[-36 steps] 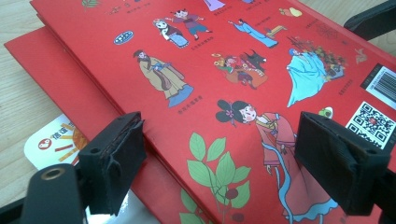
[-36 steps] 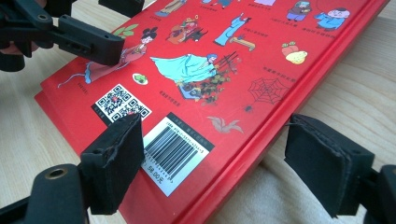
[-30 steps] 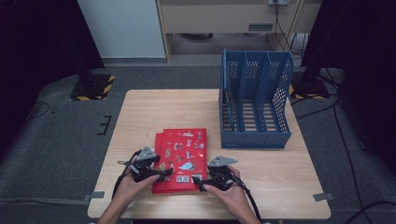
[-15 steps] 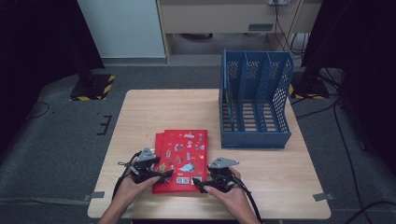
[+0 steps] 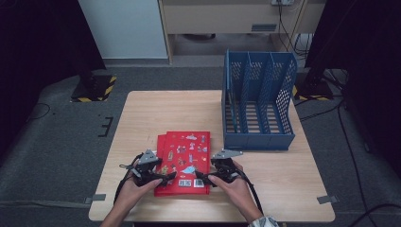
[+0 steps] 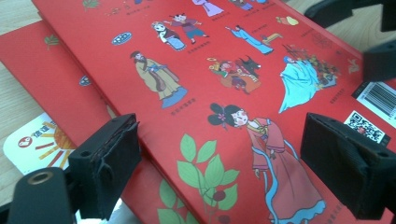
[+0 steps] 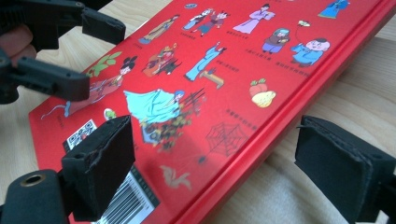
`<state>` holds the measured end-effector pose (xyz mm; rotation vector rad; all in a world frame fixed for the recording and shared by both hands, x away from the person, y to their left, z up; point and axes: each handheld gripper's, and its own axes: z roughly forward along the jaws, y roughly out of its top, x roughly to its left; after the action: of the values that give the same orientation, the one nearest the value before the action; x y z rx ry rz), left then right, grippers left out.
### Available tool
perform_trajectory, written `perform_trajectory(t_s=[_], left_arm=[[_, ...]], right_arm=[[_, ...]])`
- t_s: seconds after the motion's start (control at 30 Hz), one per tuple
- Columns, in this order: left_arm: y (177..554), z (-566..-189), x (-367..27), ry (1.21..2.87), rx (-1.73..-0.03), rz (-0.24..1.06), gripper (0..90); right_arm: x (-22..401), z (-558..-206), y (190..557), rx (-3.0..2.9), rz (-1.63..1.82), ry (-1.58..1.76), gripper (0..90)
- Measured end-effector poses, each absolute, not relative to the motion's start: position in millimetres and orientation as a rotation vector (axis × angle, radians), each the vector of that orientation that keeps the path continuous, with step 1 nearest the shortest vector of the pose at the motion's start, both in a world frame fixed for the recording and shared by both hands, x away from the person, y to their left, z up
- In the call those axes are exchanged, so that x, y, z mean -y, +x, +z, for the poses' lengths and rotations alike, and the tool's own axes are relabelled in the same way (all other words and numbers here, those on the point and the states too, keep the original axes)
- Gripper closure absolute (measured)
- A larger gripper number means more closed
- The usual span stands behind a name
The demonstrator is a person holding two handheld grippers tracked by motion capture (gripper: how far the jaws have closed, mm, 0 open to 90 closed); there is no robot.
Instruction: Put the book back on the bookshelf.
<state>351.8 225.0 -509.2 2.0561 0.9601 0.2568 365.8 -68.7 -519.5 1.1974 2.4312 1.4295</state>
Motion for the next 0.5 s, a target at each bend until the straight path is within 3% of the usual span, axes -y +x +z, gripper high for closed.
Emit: perform_trajectory(t_s=[0.5], left_arm=[[353, -513, -224, 2.069, -0.972, 0.254, 7.7]], right_arm=[[66, -527, 390, -2.490, 1.433, 1.249, 12.5]])
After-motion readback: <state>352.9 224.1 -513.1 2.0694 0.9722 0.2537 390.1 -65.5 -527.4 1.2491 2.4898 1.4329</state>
